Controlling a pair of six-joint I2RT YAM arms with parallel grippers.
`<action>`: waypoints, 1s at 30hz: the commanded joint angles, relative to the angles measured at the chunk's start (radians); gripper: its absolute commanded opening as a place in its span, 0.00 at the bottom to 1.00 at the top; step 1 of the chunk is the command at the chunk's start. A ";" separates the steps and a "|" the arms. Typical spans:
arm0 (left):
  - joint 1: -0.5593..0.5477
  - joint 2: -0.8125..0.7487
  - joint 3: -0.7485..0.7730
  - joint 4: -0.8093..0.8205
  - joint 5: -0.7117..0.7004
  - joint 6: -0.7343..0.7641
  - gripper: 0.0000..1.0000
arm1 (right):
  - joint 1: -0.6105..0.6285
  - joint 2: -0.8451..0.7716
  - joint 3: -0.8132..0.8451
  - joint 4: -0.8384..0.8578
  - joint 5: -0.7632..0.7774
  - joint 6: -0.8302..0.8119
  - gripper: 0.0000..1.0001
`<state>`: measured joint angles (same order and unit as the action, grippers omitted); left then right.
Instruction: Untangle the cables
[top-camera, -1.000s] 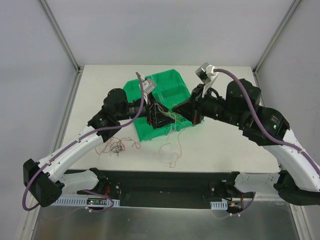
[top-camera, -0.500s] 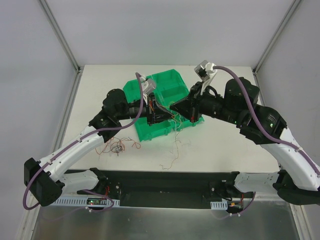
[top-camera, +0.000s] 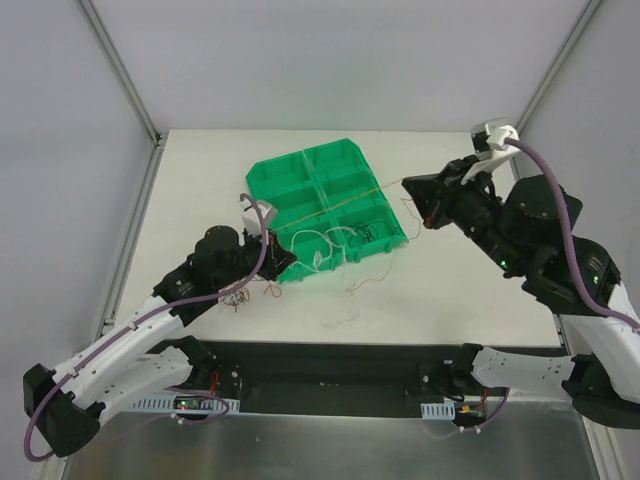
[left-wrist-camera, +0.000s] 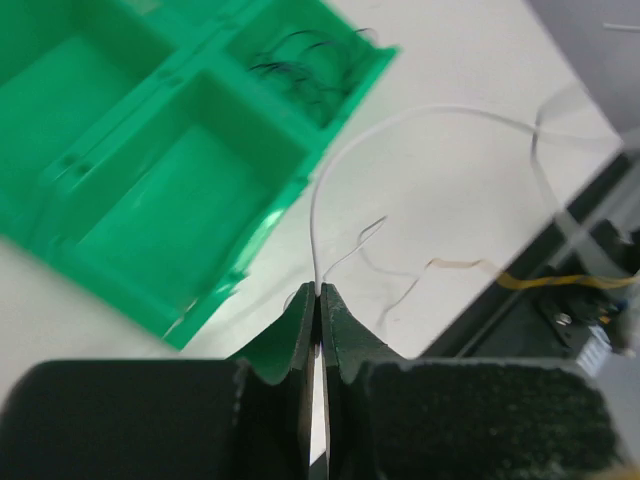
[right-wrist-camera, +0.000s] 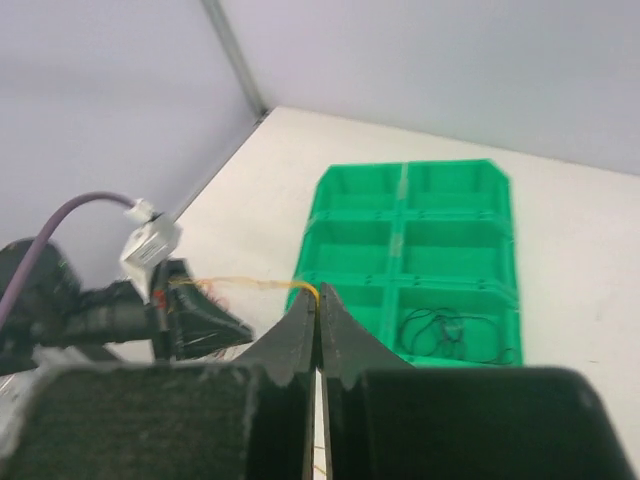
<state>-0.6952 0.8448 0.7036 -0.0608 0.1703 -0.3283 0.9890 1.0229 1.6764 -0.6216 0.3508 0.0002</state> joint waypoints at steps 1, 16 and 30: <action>0.089 -0.124 -0.088 -0.195 -0.245 -0.098 0.00 | -0.013 -0.053 0.051 0.080 0.261 -0.103 0.00; 0.192 -0.096 -0.084 -0.278 -0.066 -0.003 0.00 | -0.099 0.212 0.296 0.066 0.206 -0.183 0.00; 0.191 -0.056 -0.024 -0.277 0.178 0.055 0.00 | -0.334 0.581 0.557 0.140 -0.042 -0.106 0.00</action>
<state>-0.5087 0.7757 0.6193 -0.3492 0.2478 -0.3168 0.7101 1.5536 2.1979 -0.5709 0.3706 -0.1371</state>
